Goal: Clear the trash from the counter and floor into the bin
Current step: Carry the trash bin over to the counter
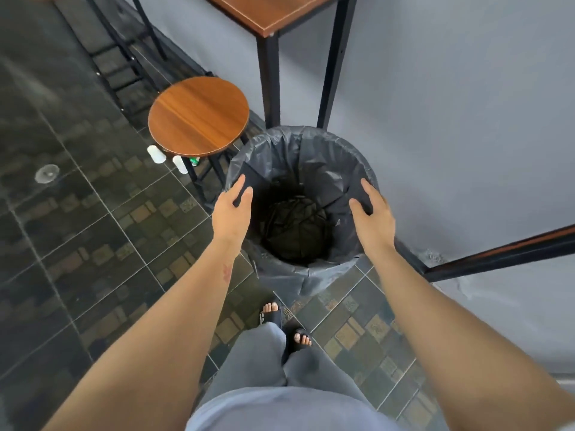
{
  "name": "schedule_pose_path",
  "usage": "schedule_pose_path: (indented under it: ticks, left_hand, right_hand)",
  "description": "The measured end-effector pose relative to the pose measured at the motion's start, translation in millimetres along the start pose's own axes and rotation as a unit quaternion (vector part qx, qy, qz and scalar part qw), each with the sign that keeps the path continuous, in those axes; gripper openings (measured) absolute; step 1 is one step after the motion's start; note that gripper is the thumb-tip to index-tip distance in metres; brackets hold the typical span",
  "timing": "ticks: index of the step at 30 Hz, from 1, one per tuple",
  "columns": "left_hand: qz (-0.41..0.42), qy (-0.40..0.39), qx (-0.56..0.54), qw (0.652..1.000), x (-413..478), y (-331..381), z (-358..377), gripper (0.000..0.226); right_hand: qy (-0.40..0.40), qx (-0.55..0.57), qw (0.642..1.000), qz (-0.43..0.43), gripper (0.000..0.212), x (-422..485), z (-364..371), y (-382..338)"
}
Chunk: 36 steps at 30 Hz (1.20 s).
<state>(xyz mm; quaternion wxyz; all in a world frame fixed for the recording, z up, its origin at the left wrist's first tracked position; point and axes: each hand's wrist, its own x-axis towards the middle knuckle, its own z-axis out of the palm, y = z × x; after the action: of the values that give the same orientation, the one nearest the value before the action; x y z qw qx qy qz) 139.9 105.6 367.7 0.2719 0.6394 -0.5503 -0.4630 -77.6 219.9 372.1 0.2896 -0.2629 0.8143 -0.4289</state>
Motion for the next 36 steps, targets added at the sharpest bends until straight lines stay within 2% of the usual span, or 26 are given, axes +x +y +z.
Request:
schedule_pose_path:
  ticks: [10,20,29,36]
  left_hand:
    - [-0.001,0.139,-0.067,0.988,-25.9,-17.1,-106.1,0.035]
    - [-0.013,0.22,-0.13,0.967,4.6,-78.5,-253.9,0.035]
    - [0.018,0.224,-0.123,0.967,88.3,-109.0,-400.7,0.037]
    - [0.021,0.196,-0.118,0.973,177.4,-99.0,-460.4,0.047]
  right_hand:
    - [-0.111,0.01,0.987,-0.113,0.045,-34.6,57.3,-64.1]
    - [-0.204,0.016,0.965,-0.163,0.043,-77.2,203.4,-154.5]
    - [-0.211,0.051,0.964,-0.155,0.043,-111.3,354.9,-226.8]
    - [-0.183,0.064,0.972,-0.133,0.045,-89.8,427.6,-281.8]
